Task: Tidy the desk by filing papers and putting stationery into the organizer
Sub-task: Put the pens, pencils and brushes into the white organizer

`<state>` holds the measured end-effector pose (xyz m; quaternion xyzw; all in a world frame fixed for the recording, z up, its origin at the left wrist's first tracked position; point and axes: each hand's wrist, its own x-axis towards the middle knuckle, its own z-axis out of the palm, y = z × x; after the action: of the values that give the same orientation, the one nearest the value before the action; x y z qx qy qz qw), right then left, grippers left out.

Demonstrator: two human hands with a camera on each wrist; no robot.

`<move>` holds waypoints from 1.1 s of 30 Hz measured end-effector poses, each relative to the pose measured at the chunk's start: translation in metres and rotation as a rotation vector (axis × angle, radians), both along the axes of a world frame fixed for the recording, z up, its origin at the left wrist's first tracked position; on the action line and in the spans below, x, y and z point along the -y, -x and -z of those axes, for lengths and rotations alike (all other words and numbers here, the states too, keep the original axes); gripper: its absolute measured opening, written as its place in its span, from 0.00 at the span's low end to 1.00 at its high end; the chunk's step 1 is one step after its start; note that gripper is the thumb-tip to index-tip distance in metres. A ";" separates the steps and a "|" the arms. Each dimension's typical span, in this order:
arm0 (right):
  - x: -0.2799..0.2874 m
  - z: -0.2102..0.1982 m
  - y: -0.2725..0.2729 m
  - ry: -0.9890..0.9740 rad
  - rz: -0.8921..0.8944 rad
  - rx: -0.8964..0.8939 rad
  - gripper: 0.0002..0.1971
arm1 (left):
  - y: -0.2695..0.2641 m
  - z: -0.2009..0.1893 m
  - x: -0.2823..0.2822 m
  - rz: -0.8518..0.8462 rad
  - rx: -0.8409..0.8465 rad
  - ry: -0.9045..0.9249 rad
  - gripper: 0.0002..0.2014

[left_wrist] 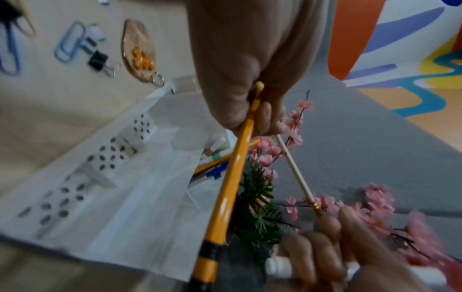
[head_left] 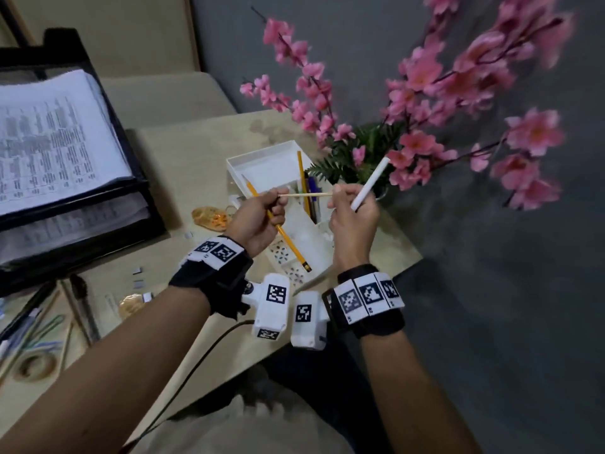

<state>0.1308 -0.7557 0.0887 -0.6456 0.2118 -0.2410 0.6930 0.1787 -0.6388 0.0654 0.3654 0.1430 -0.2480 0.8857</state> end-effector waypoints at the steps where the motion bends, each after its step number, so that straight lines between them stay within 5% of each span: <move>1: 0.008 -0.001 -0.001 0.012 0.035 0.008 0.12 | -0.001 0.001 0.006 -0.012 -0.008 0.027 0.15; 4: 0.025 -0.003 -0.004 -0.034 0.006 0.006 0.11 | -0.004 0.003 0.020 -0.030 0.008 0.088 0.15; 8: 0.038 -0.007 -0.006 0.039 -0.145 0.042 0.09 | -0.008 0.008 0.033 0.075 0.089 -0.067 0.15; 11: 0.052 -0.015 -0.008 0.261 -0.037 0.048 0.09 | -0.010 0.007 0.038 0.161 0.141 -0.479 0.16; 15: 0.077 -0.011 -0.011 0.627 0.073 -0.014 0.12 | -0.029 0.015 0.044 -0.051 0.331 -0.998 0.20; 21: 0.088 0.021 -0.011 0.800 -0.220 -0.503 0.15 | -0.051 0.000 0.065 -0.109 0.531 -1.177 0.21; 26: 0.078 -0.003 -0.032 0.622 -0.222 -0.283 0.07 | -0.061 0.001 0.067 -0.123 0.622 -1.212 0.01; 29: 0.066 -0.014 -0.061 0.491 -0.248 -0.154 0.08 | -0.060 0.002 0.063 -0.158 0.627 -1.234 0.13; 33: 0.049 -0.005 -0.091 0.666 -0.369 -0.238 0.13 | -0.054 0.011 0.061 -0.103 0.697 -1.239 0.08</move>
<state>0.2217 -0.8043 0.0933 -0.8857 0.0814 -0.0914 0.4479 0.2325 -0.6995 0.0544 0.8525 -0.0168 0.0524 0.5199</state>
